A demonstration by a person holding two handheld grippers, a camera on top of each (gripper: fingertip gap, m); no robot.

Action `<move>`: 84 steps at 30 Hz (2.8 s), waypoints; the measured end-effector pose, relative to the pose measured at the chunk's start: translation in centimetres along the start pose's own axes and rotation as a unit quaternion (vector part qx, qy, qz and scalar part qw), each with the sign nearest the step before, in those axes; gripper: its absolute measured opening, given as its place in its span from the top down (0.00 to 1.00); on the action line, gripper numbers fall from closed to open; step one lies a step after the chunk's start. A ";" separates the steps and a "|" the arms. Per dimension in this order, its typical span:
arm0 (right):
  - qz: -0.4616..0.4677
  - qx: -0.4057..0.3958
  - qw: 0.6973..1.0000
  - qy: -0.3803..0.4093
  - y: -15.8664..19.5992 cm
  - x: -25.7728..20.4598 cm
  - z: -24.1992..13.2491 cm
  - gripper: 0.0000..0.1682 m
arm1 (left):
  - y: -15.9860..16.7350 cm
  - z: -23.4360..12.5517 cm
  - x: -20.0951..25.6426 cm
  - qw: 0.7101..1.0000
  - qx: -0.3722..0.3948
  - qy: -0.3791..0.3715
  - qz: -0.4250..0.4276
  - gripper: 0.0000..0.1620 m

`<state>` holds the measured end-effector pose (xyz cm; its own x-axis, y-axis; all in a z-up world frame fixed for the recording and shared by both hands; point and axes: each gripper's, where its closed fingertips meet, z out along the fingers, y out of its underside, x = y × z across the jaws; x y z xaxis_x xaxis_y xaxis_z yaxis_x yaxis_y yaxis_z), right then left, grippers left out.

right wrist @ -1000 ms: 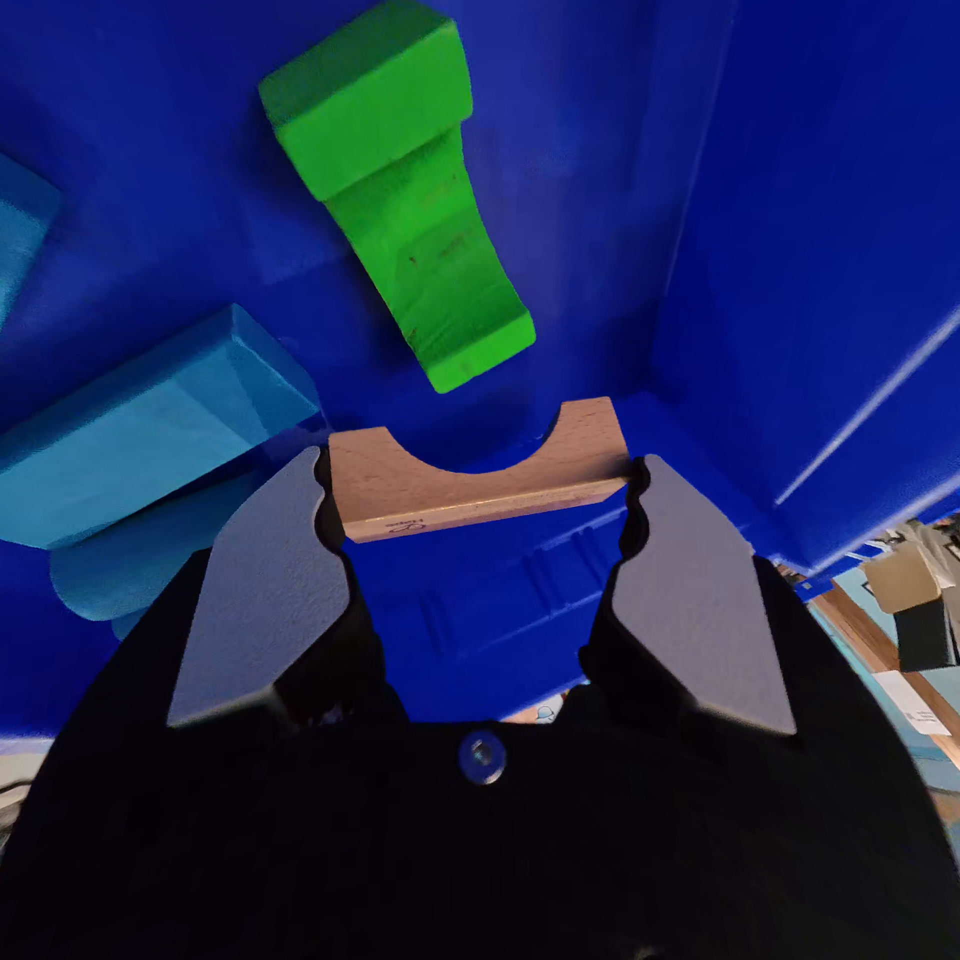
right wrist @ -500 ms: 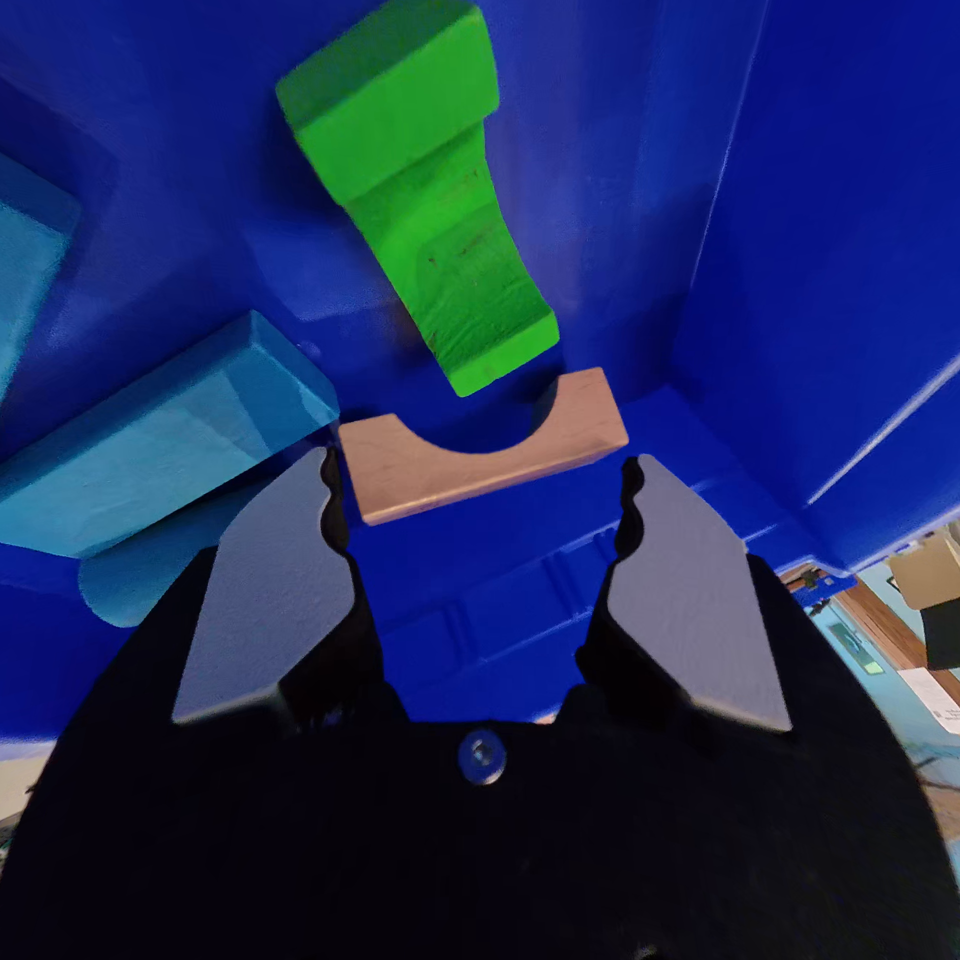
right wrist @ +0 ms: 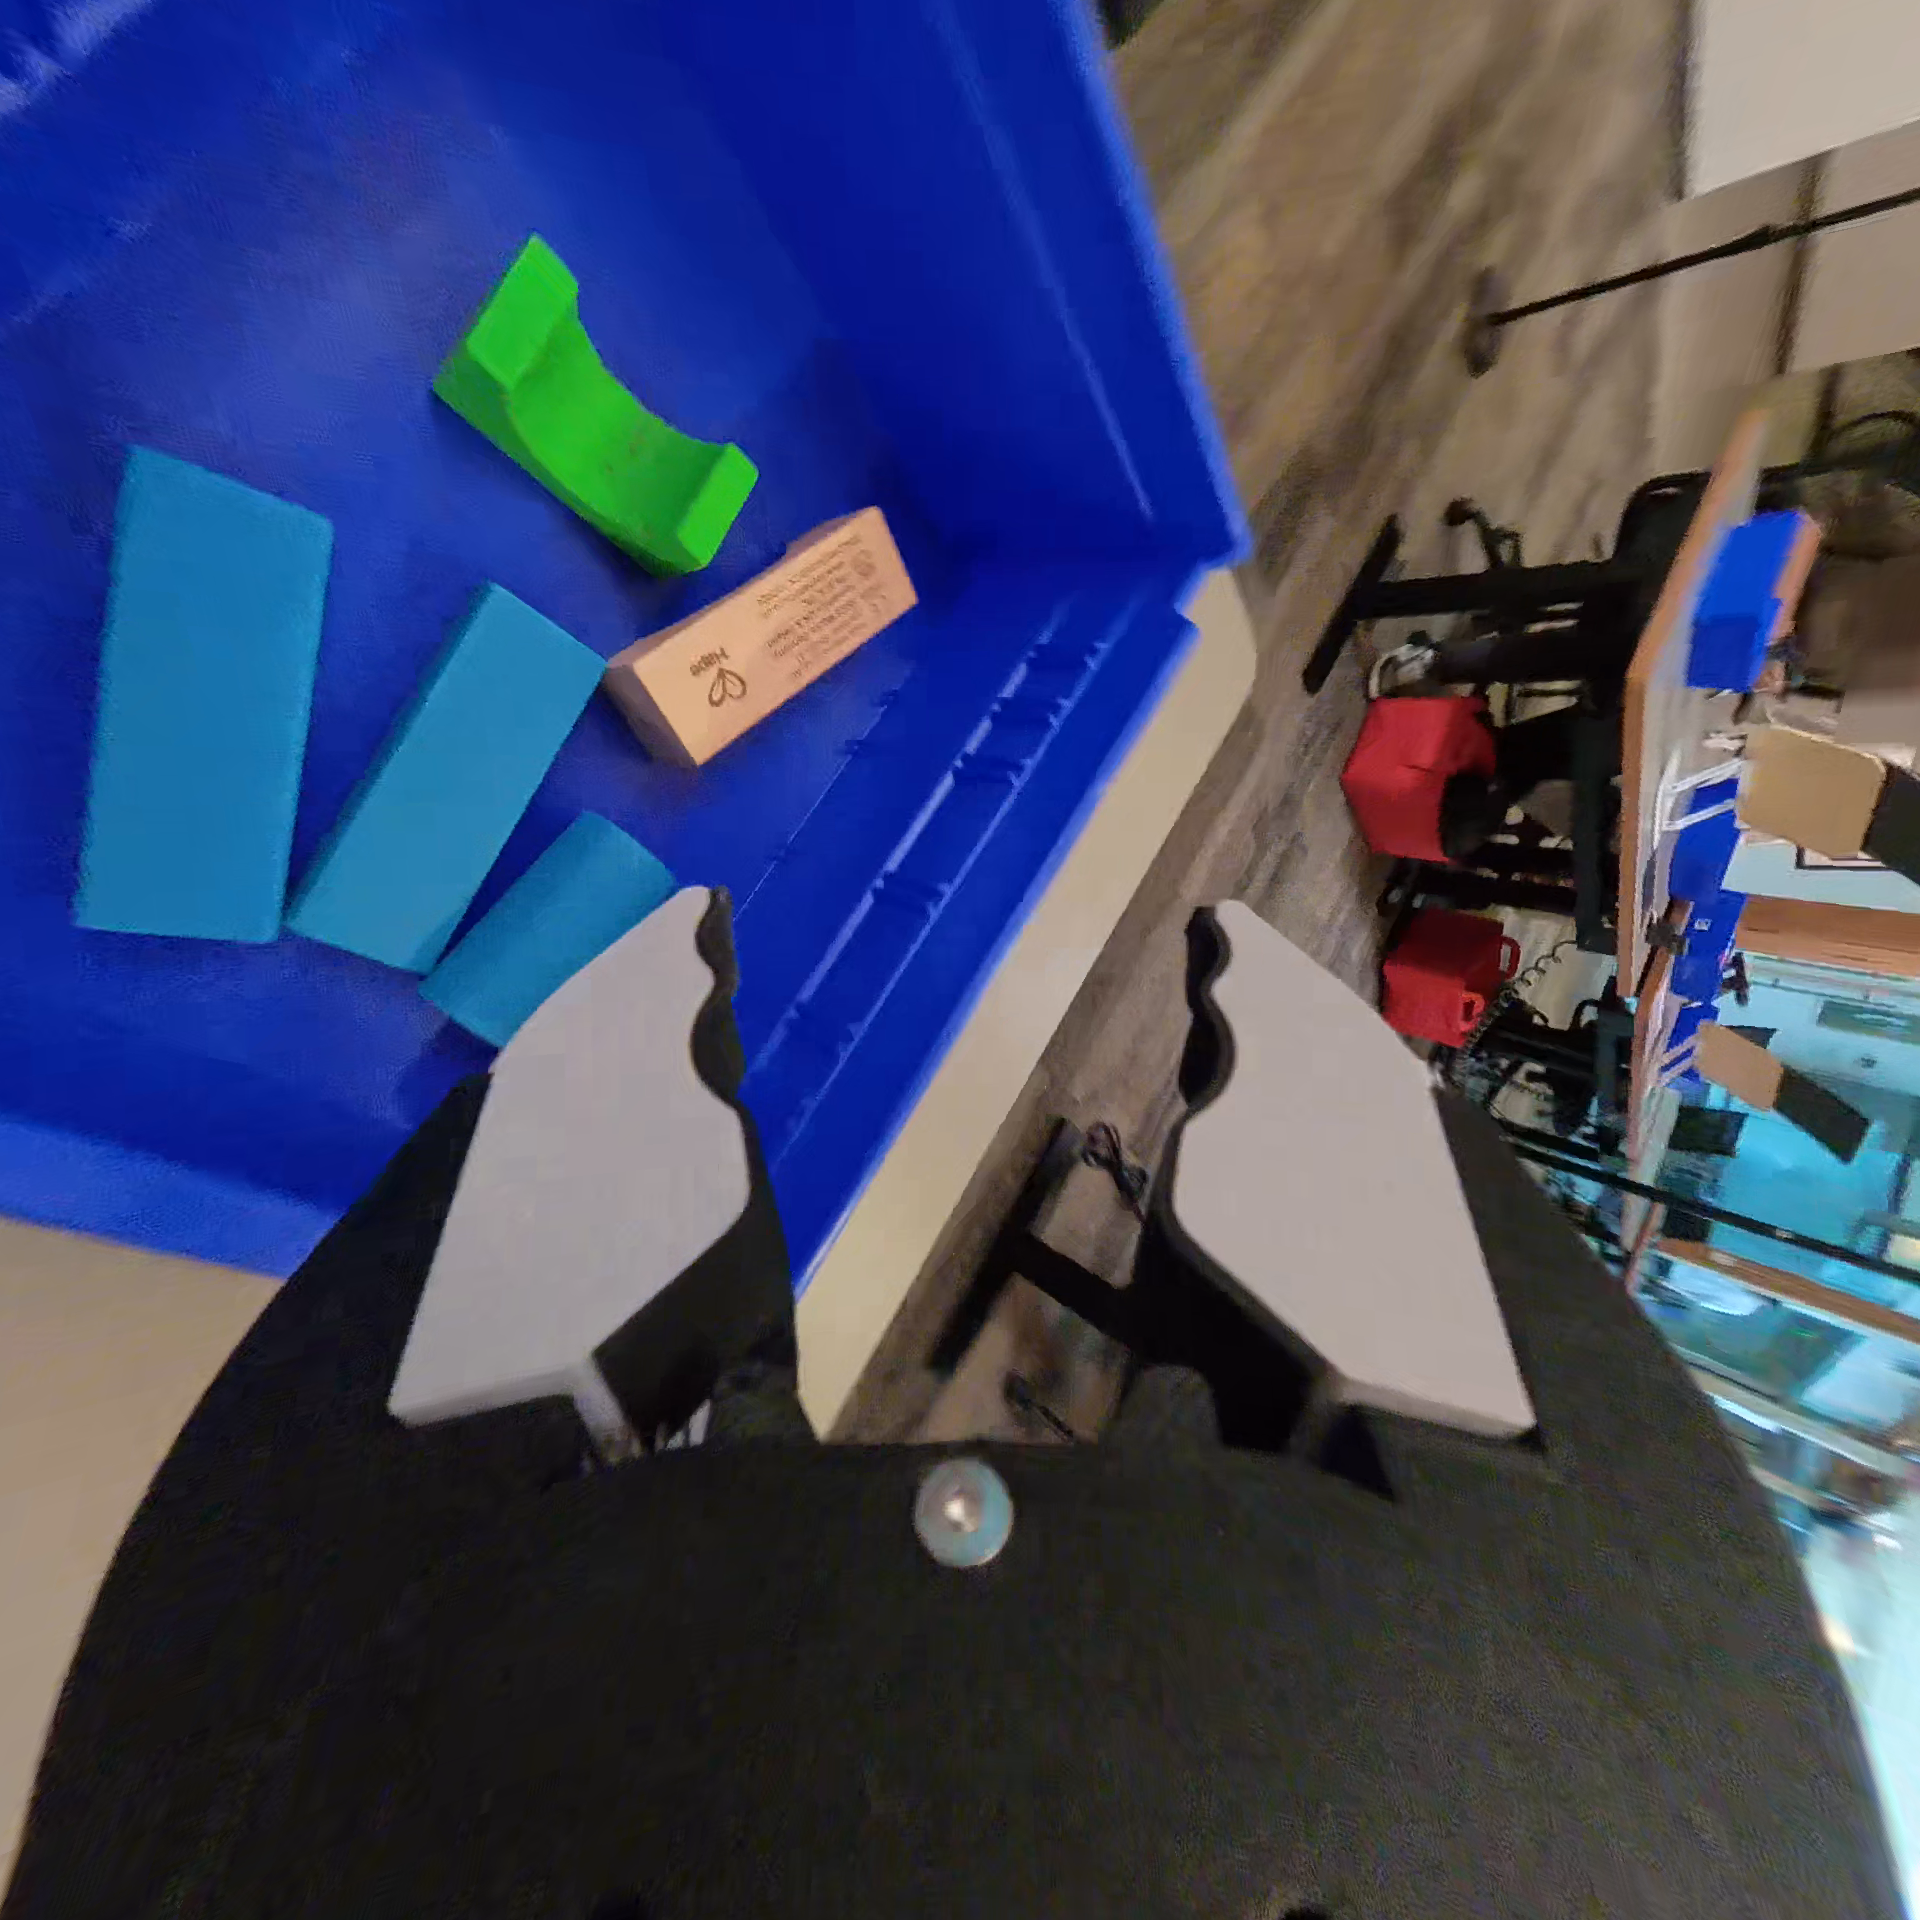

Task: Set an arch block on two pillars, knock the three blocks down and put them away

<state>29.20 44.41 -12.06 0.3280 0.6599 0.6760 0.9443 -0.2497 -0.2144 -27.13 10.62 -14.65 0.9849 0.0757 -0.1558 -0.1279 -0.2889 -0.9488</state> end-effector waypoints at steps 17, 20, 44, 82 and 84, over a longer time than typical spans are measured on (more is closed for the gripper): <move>0.392 0.098 0.905 -0.133 11.7 -5.5 0.7 0.64 | 7.0 -2.6 -18.0 0.967 -0.090 -0.133 -0.199 0.61; 0.401 0.111 0.893 -0.172 10.7 -6.9 1.8 0.72 | 8.5 -0.8 -16.7 0.962 -0.132 -0.052 -0.232 0.74; 0.285 0.172 0.907 -0.256 12.8 -10.7 0.1 0.96 | 10.4 -5.5 -15.7 0.969 -0.142 0.147 -0.140 0.97; -0.100 0.300 0.811 -0.492 -13.6 -26.5 -7.0 0.97 | 6.8 -13.1 18.6 0.797 -0.157 0.583 0.028 0.95; -0.091 0.290 0.817 -0.490 -15.2 -26.9 -7.4 0.78 | 7.2 -13.4 18.1 0.791 -0.181 0.584 0.018 0.85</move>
<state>5.85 25.25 -21.78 -0.2239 0.9701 -0.0932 0.7404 0.1071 -0.6636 -8.67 -2.86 -20.64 0.4451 -0.8109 0.3800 -0.3235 -0.5412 -0.7762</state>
